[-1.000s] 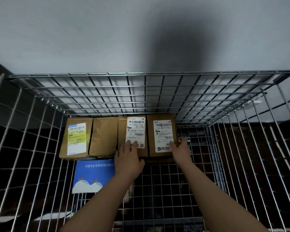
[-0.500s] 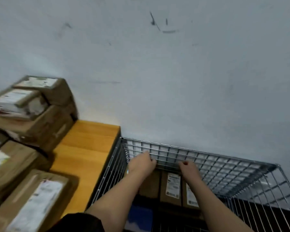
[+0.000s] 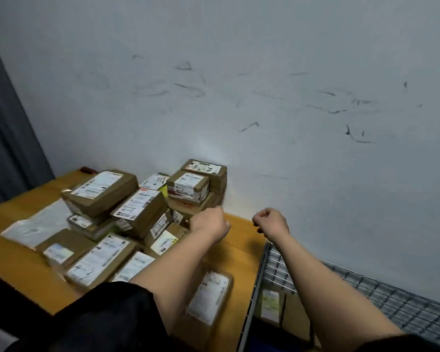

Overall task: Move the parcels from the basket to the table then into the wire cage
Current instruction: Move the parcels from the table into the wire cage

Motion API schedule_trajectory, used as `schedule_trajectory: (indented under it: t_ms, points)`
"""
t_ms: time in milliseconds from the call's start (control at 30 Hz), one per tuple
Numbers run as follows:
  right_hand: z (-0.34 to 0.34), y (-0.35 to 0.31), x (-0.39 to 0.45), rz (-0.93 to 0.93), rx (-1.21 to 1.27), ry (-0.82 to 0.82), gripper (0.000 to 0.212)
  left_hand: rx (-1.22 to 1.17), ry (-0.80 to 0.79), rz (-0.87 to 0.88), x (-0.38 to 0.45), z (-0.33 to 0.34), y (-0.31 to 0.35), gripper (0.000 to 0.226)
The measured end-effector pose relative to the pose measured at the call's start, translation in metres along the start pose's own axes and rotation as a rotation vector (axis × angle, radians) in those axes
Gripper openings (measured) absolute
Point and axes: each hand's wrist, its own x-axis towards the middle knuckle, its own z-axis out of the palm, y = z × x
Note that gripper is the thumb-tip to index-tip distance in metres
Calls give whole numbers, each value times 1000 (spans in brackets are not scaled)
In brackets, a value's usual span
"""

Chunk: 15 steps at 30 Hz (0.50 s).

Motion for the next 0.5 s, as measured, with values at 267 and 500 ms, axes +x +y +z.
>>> schedule_trajectory:
  t_ms: [267,500]
  points:
    - [55,-55,-19,-120,-54,-102,9,-57,52,-188,-20,-31,-84,28]
    - [64,-68,-17,-168,-76,-181,8,-96,112,-345,-38,-32,-116,25]
